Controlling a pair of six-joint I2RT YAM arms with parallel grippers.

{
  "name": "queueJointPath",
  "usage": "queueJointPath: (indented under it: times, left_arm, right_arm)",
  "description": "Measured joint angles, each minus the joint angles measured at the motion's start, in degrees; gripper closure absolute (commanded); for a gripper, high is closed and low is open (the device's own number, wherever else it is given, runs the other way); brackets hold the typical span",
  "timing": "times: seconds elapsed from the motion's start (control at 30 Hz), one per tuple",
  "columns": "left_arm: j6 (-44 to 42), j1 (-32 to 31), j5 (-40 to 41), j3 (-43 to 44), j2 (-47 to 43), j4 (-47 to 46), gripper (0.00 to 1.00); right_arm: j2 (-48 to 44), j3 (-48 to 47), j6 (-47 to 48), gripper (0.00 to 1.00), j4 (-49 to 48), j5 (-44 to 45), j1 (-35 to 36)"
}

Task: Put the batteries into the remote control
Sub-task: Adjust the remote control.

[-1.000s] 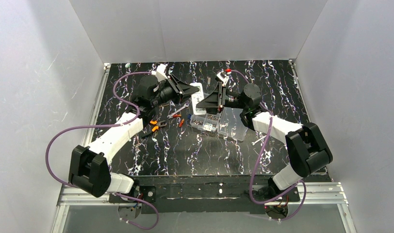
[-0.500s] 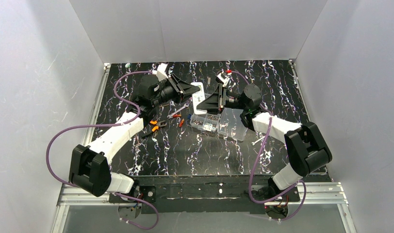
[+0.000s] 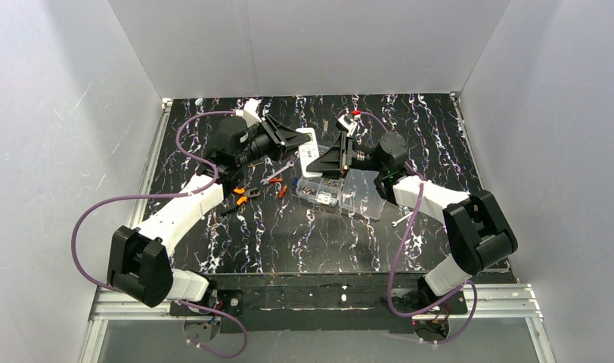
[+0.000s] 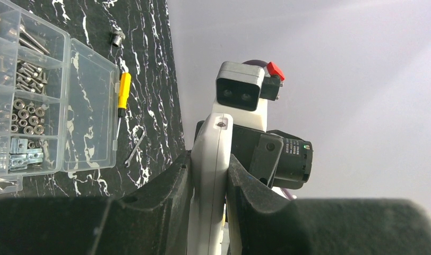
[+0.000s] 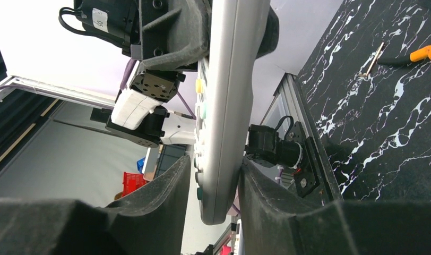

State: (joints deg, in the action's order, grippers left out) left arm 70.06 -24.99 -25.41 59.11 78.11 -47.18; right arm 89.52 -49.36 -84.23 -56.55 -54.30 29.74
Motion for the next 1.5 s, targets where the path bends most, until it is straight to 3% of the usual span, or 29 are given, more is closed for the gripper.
queueJointPath:
  times: [0.3,0.5,0.53,0.57,0.67,0.7,0.77,0.83,1.07,1.2,1.33,1.5]
  left_arm:
    - [-0.35,-0.09,3.04,-0.44,-0.85,2.12,1.0]
    - [-0.63,-0.15,4.87,-1.49,-2.73,3.1,1.0]
    - [-0.68,-0.2,5.09,-1.6,-2.95,3.21,0.95]
    - [-0.72,-0.24,5.2,-1.66,-3.13,3.21,0.83]
    - [-0.94,-0.31,5.31,-1.68,-3.23,3.19,0.35]
    - [-1.68,-0.31,5.51,-1.7,-3.23,3.32,0.25]
    - [-1.97,-0.24,6.08,-1.77,-3.23,4.0,0.11]
    - [-2.99,-0.09,6.45,-1.75,-3.28,4.83,0.04]
    - [-8.37,0.85,6.1,4.37,-3.87,18.34,0.02]
    - [-11.67,0.94,4.63,12.68,-3.76,26.75,0.05]
    - [-13.11,0.94,4.52,19.45,-2.67,35.74,0.08]
    - [-11.98,1.18,3.82,22.6,1.05,41.97,0.14]
  right_arm:
    - [-0.02,1.4,0.39,0.6,0.33,0.35,0.02]
    - [-0.55,1.49,1.29,0.78,2.47,1.05,0.28]
    - [-0.68,1.49,1.55,0.82,2.71,1.16,0.35]
    - [-0.83,1.49,1.75,0.87,2.99,1.25,0.37]
    - [-1.31,1.49,2.43,0.97,4.2,1.46,0.39]
    - [-1.42,1.49,2.69,0.99,4.46,1.46,0.37]
    - [-2.08,1.36,4.85,0.99,7.98,1.66,0.11]
    - [-2.82,0.57,8.68,0.99,13.81,2.14,-0.11]
    - [-6.93,-13.14,36.04,0.99,54.21,14.88,0.0]
    - [-7.04,-24.3,52.11,0.99,75.1,32.33,2.6]
    - [-6.03,-30.03,64.26,0.99,87.32,53.83,10.23]
    - [-3.91,-29.86,72.96,0.99,94.07,69.9,17.81]
